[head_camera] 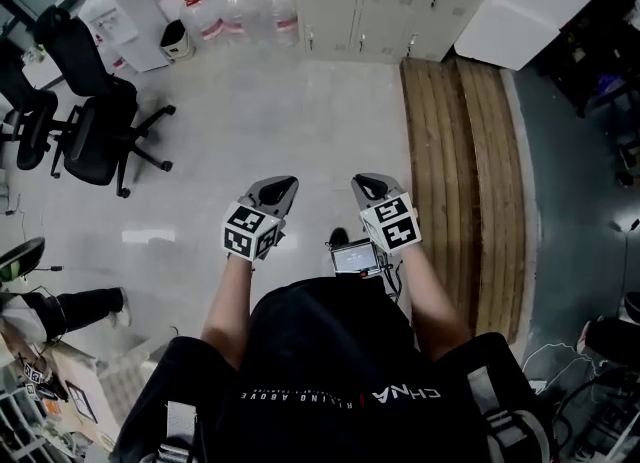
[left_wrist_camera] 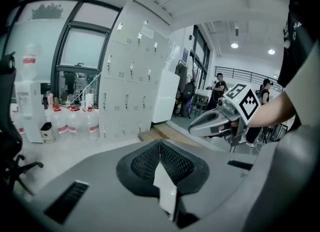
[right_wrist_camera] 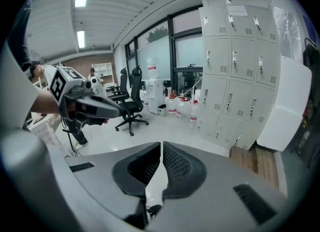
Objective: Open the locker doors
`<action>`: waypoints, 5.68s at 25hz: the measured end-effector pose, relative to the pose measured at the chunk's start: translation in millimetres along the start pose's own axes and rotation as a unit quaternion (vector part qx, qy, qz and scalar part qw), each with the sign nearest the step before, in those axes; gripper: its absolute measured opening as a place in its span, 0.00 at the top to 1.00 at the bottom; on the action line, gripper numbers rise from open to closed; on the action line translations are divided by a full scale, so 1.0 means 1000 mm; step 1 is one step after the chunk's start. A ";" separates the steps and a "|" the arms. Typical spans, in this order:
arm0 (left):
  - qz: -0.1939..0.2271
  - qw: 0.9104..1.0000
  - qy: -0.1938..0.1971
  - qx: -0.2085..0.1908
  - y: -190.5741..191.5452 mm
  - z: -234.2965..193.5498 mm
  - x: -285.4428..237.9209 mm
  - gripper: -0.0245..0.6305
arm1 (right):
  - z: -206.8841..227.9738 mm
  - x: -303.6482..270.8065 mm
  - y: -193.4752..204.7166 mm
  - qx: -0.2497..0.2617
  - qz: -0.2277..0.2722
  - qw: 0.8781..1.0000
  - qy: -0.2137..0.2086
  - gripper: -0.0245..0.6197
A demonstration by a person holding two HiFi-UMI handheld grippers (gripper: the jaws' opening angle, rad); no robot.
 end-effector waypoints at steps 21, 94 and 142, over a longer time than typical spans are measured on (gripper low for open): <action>0.006 0.992 -0.123 0.018 -0.084 -0.257 -0.115 0.93 | 0.169 -0.191 -0.110 0.019 -0.041 0.999 0.025 0.90; -0.112 0.992 0.045 0.045 -0.145 -0.571 -0.597 0.93 | 0.519 -0.594 -0.227 0.013 -0.066 0.997 -0.038 0.90; -0.074 0.990 -0.078 -0.089 0.206 -0.820 -0.986 0.93 | 0.665 -1.058 0.047 0.041 0.059 0.997 0.035 0.90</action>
Point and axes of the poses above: the fingertips, and each gripper's own axes: x backward along the fingers, z to its right, y out of its underside, the point moved 2 cm from there along x, backward along the fingers, and after that the axes turned 1 degree about -y, right-handed, at the moved point
